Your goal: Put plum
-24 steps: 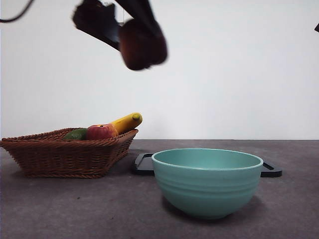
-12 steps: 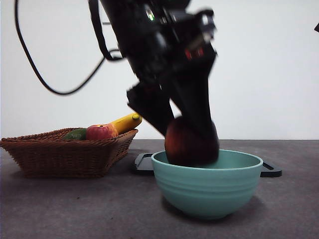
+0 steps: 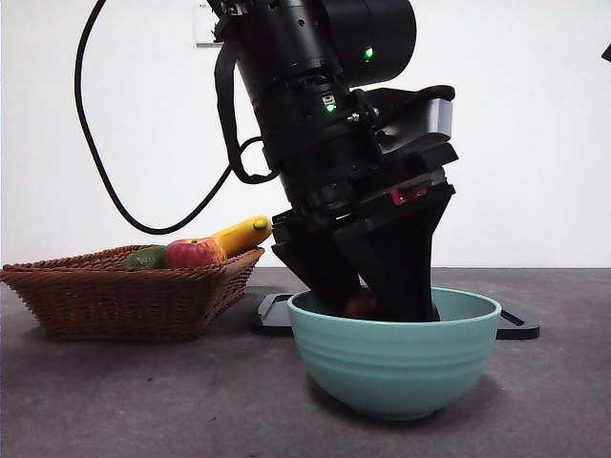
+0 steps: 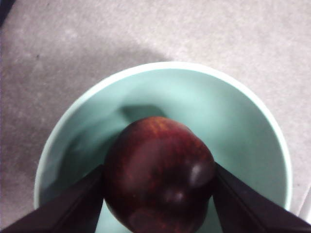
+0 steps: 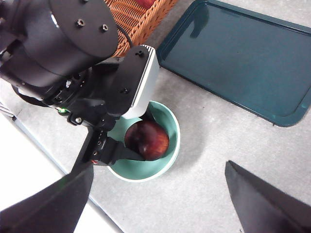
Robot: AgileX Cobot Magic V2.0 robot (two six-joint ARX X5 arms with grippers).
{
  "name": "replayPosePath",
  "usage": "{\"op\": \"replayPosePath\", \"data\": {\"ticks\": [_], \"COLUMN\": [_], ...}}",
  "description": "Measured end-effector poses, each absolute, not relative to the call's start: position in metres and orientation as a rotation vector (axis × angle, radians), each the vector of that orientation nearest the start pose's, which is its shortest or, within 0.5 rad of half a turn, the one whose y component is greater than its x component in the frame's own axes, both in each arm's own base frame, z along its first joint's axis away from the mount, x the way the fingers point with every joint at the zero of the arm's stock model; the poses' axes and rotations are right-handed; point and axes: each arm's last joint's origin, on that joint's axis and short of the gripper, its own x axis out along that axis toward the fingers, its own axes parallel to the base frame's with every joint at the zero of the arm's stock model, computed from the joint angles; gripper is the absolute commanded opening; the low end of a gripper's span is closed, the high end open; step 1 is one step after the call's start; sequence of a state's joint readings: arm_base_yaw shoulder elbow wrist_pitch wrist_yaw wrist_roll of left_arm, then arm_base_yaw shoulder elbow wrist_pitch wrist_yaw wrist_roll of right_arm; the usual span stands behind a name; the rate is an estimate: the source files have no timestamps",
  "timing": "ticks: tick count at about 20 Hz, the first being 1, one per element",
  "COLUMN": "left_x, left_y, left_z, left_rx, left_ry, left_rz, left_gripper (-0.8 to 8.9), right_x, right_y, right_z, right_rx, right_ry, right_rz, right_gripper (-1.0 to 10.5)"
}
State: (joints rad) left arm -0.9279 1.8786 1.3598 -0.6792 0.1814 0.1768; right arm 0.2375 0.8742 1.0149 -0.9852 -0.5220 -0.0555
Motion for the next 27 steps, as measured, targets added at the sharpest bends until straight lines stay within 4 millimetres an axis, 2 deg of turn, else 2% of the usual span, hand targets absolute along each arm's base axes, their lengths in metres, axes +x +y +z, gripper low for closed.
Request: {"op": "replayPosePath", "data": {"ticks": [2,10,12,15,17,21,24,27], "left_x": [0.221,0.217,0.217,0.215,0.215,0.218,0.220,0.213], "left_y": [-0.305,-0.309,-0.309,-0.303,-0.292,-0.252,-0.209,-0.170], "left_z": [0.196,0.200,0.213,0.248,0.275,0.322,0.355,0.377], "left_rx": [0.603,0.606,0.592,0.553,0.511,0.407,0.325,0.281], "left_ry": [1.092,1.088,1.056,0.965,0.887,0.782,0.719,0.706], "left_rz": [-1.077,-1.088,-1.092,-1.098,-1.090,-1.017,-0.921,-0.837], "left_gripper": [4.06,4.06,4.06,4.06,4.06,4.06,4.04,4.05], "right_x": [0.139,0.139,0.139,0.139,0.139,0.139,0.139,0.139], "right_y": [0.048,0.048,0.048,0.048,0.048,0.048,0.048,0.048], "right_z": [0.330,0.330,0.330,0.330,0.330,0.330,0.330,0.330], "right_rx": [0.073,0.072,0.073,0.073,0.073,0.073,0.072,0.072], "right_ry": [0.835,0.834,0.834,0.834,0.834,0.834,0.834,0.834], "right_rz": [0.736,0.736,0.736,0.736,0.736,0.736,0.736,0.736], "right_gripper": [4.3,4.3,4.3,4.3,4.3,4.3,4.3,4.3]}}
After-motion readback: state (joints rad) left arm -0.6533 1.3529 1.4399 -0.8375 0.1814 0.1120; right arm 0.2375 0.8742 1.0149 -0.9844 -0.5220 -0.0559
